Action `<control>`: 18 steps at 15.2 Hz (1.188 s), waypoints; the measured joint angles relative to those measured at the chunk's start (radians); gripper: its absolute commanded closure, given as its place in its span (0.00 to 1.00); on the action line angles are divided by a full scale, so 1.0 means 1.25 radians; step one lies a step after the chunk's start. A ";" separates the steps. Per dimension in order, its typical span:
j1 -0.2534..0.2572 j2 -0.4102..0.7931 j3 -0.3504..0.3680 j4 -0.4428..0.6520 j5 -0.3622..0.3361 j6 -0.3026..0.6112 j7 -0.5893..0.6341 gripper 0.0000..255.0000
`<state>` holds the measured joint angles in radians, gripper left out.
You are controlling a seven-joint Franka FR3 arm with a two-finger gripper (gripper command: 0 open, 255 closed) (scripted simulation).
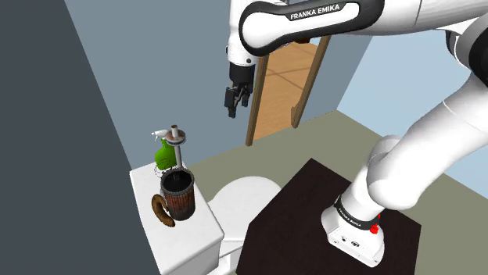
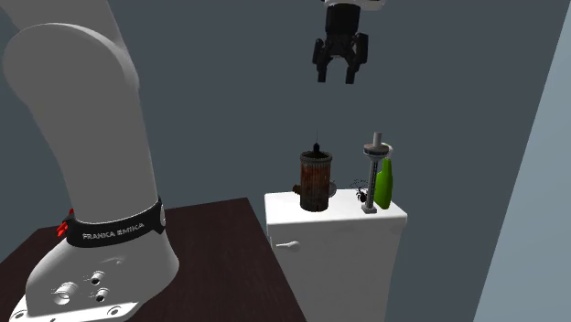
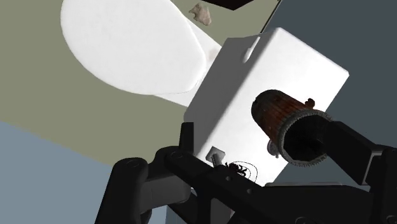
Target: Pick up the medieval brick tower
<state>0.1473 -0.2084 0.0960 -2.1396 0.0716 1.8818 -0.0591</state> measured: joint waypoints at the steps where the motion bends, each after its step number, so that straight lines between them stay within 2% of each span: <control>1: 0.007 0.028 0.008 0.017 -0.004 0.008 -0.006 0.00; 10: 0.067 0.277 0.068 0.176 -0.065 0.062 -0.063 0.00; 18: 0.139 0.481 0.109 0.343 -0.141 0.061 -0.102 0.00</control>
<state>0.3209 0.3928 0.2320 -1.7103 -0.1049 1.9580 -0.1865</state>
